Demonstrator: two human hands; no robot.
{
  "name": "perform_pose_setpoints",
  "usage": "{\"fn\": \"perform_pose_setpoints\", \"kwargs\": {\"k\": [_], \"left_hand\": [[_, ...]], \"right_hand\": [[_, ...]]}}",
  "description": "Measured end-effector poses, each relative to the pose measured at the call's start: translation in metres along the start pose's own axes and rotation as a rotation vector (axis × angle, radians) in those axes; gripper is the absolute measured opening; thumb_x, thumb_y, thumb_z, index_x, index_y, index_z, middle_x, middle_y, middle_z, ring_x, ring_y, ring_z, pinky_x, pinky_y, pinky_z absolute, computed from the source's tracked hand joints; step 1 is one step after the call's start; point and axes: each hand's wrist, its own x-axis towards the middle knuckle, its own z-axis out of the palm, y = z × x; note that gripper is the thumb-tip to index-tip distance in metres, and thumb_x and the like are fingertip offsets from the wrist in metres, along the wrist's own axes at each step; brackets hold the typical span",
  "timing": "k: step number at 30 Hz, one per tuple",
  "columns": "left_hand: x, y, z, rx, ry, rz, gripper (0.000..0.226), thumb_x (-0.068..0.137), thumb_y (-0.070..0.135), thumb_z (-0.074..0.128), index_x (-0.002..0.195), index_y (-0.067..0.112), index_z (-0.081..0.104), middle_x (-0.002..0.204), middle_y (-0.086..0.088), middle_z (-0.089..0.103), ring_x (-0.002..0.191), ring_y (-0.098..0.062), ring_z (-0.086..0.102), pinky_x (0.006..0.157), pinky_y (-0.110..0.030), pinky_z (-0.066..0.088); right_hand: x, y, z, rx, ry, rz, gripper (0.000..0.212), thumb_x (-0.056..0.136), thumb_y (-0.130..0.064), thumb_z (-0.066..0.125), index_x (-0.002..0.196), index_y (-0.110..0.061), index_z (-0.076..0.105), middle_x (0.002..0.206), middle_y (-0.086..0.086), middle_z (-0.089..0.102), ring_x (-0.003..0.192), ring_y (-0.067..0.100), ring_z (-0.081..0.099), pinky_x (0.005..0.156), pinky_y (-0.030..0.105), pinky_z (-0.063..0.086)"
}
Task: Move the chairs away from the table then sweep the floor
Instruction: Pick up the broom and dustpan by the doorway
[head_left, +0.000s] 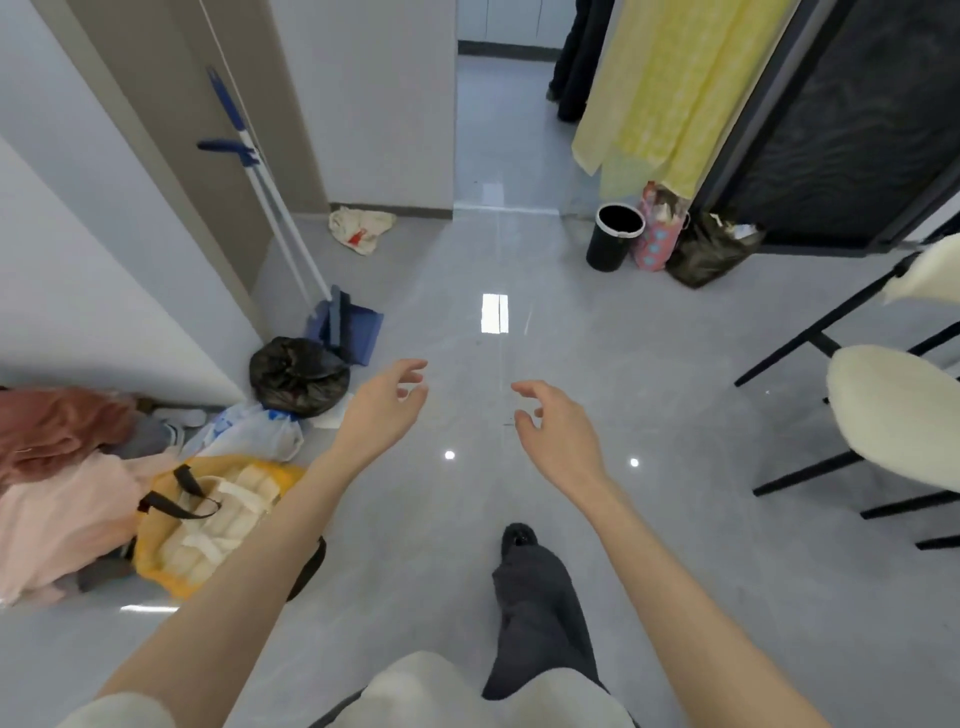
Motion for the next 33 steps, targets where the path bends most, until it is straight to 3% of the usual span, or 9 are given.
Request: {"fn": "perform_pose_setpoints", "kwargs": {"k": [13, 18, 28, 33], "left_hand": [[0.178, 0.066, -0.009, -0.005, 0.260, -0.210, 0.040, 0.094, 0.020, 0.052, 0.134, 0.017, 0.051, 0.128, -0.002, 0.060, 0.113, -0.021, 0.060, 0.100, -0.033, 0.043], [0.227, 0.047, -0.028, -0.027, 0.308, -0.270, 0.041, 0.094, 0.021, 0.053, 0.135, 0.017, 0.049, 0.130, -0.003, 0.059, 0.112, -0.021, 0.059, 0.096, -0.029, 0.042], [0.375, -0.021, -0.110, 0.004, 0.344, -0.340, 0.040, 0.095, 0.018, 0.051, 0.134, 0.013, 0.046, 0.130, -0.009, 0.057, 0.121, -0.026, 0.054, 0.088, -0.027, 0.038], [0.446, -0.057, -0.168, 0.012, 0.353, -0.404, 0.046, 0.096, 0.020, 0.050, 0.140, 0.014, 0.041, 0.137, -0.009, 0.052, 0.125, -0.027, 0.049, 0.101, -0.036, 0.039]], "right_hand": [[0.242, -0.019, -0.065, -0.027, -0.224, -0.221, 0.037, 0.093, -0.019, 0.050, 0.130, -0.026, 0.054, 0.132, -0.007, 0.056, 0.117, 0.016, 0.056, 0.100, 0.034, 0.046], [0.311, -0.041, -0.054, -0.060, -0.297, -0.283, 0.038, 0.096, -0.018, 0.048, 0.133, -0.023, 0.052, 0.135, -0.007, 0.054, 0.118, 0.014, 0.054, 0.097, 0.026, 0.043], [0.479, -0.120, 0.003, -0.127, -0.380, -0.324, 0.037, 0.095, -0.018, 0.048, 0.131, -0.023, 0.054, 0.132, -0.007, 0.056, 0.116, 0.015, 0.055, 0.095, 0.027, 0.045], [0.560, -0.174, 0.035, -0.125, -0.419, -0.346, 0.036, 0.096, -0.017, 0.049, 0.131, -0.021, 0.054, 0.134, -0.004, 0.056, 0.119, 0.016, 0.054, 0.103, 0.029, 0.043]]}}
